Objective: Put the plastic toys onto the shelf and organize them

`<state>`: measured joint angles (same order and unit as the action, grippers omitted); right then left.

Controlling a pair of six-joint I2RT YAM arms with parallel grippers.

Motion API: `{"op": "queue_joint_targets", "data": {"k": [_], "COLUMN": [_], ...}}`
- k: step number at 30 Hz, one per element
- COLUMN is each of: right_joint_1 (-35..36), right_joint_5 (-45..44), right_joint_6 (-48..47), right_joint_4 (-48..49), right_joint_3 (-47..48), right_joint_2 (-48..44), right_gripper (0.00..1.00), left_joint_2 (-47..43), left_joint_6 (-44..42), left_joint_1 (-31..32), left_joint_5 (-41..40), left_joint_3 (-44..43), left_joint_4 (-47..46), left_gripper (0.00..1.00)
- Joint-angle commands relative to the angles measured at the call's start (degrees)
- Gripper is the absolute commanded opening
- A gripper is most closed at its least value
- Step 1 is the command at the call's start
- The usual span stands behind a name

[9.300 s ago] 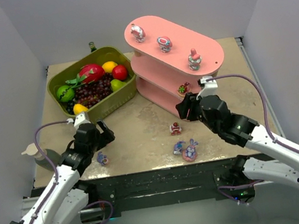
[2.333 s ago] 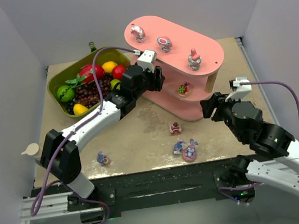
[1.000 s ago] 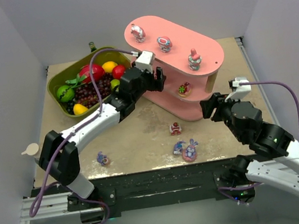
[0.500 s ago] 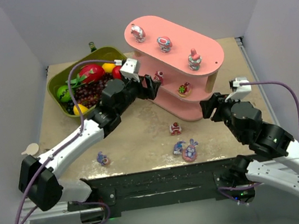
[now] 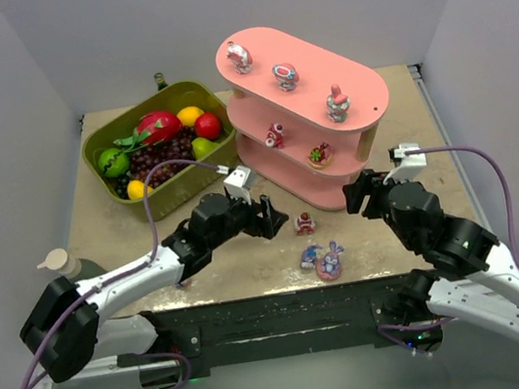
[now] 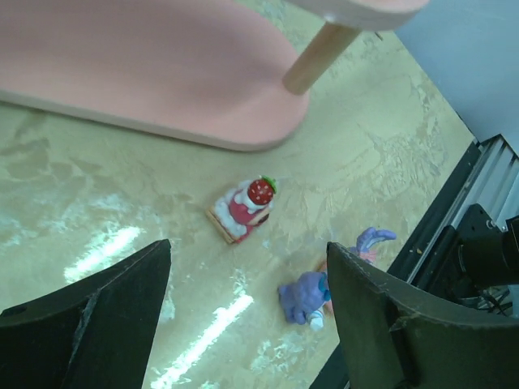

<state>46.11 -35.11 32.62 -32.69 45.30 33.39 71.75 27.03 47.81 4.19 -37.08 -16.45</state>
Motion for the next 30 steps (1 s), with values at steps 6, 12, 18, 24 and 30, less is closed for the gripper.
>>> {"op": "queue_joint_targets", "data": {"k": [6,12,18,24,30], "right_joint_1": [-0.14,-0.14,-0.14,-0.14,-0.14], "right_joint_5": [-1.27,-2.85,-3.82,-4.44,-4.35], "right_joint_6": [1.92,2.18,2.01,1.74,1.57], "right_joint_4": [1.4,-0.09,-1.59,-2.73,-3.26], "right_joint_3": [-0.04,0.23,0.67,0.93,0.93], "right_joint_2": [2.65,1.42,-0.25,-1.57,-2.54], "right_gripper": [0.69,0.69,0.69,0.69,0.7], "left_joint_2": [12.44,22.03,28.44,31.7,34.6], "left_joint_6": [10.32,12.79,12.79,12.7,12.52], "left_joint_1": [9.48,12.12,14.15,16.17,16.52], "left_joint_5": [-17.44,-22.11,-26.94,-32.92,-34.51], "left_joint_3": [-8.08,-14.86,-20.83,-24.44,-26.55], "left_joint_4": [-4.67,-2.71,2.55,7.47,9.59], "left_gripper": [0.82,0.73,0.68,0.68,0.61]}}
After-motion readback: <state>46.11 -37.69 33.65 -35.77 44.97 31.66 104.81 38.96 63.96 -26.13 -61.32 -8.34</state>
